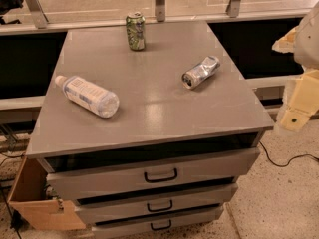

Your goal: Pick blue plastic bottle

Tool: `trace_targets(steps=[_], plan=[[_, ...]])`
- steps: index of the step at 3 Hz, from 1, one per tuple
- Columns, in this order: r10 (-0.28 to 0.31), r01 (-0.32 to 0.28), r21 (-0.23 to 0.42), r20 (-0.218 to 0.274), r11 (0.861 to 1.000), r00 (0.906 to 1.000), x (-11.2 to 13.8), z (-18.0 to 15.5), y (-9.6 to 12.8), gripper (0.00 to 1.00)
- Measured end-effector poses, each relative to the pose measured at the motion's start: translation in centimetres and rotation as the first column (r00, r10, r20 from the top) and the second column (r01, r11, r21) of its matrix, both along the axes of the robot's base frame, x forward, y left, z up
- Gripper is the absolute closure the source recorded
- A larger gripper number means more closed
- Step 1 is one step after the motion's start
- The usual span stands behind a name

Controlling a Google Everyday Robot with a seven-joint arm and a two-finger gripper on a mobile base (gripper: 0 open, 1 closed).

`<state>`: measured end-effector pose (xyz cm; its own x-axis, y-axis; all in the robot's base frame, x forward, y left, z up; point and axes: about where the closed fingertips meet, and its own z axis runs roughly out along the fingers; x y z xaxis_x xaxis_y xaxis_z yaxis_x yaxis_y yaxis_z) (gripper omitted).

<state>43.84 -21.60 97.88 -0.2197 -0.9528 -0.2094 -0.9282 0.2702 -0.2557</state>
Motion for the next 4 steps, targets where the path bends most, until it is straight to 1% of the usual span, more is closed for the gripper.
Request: trace_targets(steps=[1, 2, 3, 4], plan=[[0.0, 0.0, 0.0, 0.0, 1.0, 1.0, 0.0, 0.0, 0.0, 0.0], [0.044, -0.044, 0.032, -0.004, 0.999, 0.999, 0.6, -0.5, 1.6, 0.0], [0.116, -0.113, 0.102, -0.023, 0.988, 0.993, 3.4, -2.6, 7.1, 0.0], [0.187, -0.178, 0.173, -0.037, 0.969, 0.9816, 6.5, -5.1, 15.1, 0.0]])
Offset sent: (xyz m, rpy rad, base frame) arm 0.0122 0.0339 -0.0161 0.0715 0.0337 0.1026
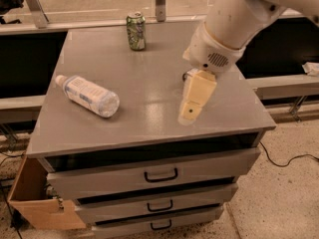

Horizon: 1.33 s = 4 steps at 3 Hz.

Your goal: Pick blue plastic bottle

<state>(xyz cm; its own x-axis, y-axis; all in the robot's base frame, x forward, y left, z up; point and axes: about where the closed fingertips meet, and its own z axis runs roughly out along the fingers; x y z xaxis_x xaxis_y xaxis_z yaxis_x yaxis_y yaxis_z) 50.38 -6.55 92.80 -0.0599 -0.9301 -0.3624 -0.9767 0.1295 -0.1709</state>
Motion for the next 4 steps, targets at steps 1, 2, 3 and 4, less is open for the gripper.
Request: trace_targets(steps=[1, 2, 3, 4], plan=[[0.056, -0.054, 0.067, -0.031, 0.996, 0.998, 2.3, -1.8, 10.5, 0.0], [0.075, -0.068, 0.105, -0.06, 0.992, 0.9954, 2.9, -1.9, 17.7, 0.0], [0.067, -0.058, 0.116, -0.073, 0.992, 0.9951, 3.2, -2.4, 24.1, 0.0], [0.041, -0.033, 0.106, -0.072, 0.994, 0.9966, 4.1, -4.1, 28.5, 0.0]])
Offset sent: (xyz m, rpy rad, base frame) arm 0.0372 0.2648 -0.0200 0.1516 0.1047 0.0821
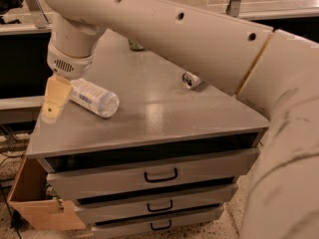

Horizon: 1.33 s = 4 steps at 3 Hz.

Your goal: Pick blue plastic bottle

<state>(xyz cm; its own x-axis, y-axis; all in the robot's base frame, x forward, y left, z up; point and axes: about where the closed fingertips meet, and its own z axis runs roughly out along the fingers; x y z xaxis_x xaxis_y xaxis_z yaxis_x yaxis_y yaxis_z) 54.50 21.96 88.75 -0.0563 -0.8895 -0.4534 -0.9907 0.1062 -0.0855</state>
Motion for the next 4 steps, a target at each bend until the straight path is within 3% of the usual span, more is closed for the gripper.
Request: trace_targets(steps=[1, 2, 3, 4], plan=[[-0.038, 0.038, -0.025, 0.007, 0.999, 0.9993, 1.6, -2.2, 1.8, 0.0], [-0.075, 0.076, -0.056, 0.023, 0.996, 0.9969, 3.1, -4.1, 2.2, 0.17], [-0.11, 0.113, -0.079, 0.042, 0.99, 0.9931, 5.0, -5.1, 1.5, 0.41], [-0.105, 0.112, -0.064, 0.091, 0.992, 0.9902, 6.2, -3.7, 0.8, 0.72]])
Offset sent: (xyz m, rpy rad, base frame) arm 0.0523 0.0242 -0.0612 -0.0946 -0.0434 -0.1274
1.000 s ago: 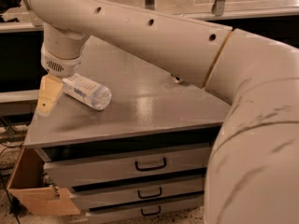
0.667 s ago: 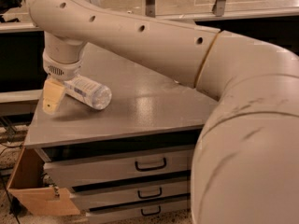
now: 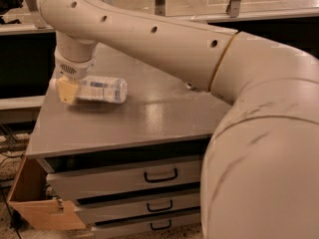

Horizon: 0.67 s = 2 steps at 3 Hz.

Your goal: Pick blue plastic bottle

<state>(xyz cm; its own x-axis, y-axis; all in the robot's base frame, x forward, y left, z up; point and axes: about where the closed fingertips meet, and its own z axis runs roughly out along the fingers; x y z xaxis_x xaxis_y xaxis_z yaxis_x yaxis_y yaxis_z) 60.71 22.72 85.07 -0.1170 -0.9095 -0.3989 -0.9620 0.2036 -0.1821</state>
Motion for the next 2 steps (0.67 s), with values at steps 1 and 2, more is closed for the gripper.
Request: trace_targets(steps=[1, 2], plan=[[0.042, -0.043, 0.052, 0.034, 0.998, 0.9986, 0.3, 2.8, -0.3, 0.96], [0.09, -0.1, 0.134, 0.077, 0.986, 0.993, 0.0, 7.2, -1.7, 1.0]])
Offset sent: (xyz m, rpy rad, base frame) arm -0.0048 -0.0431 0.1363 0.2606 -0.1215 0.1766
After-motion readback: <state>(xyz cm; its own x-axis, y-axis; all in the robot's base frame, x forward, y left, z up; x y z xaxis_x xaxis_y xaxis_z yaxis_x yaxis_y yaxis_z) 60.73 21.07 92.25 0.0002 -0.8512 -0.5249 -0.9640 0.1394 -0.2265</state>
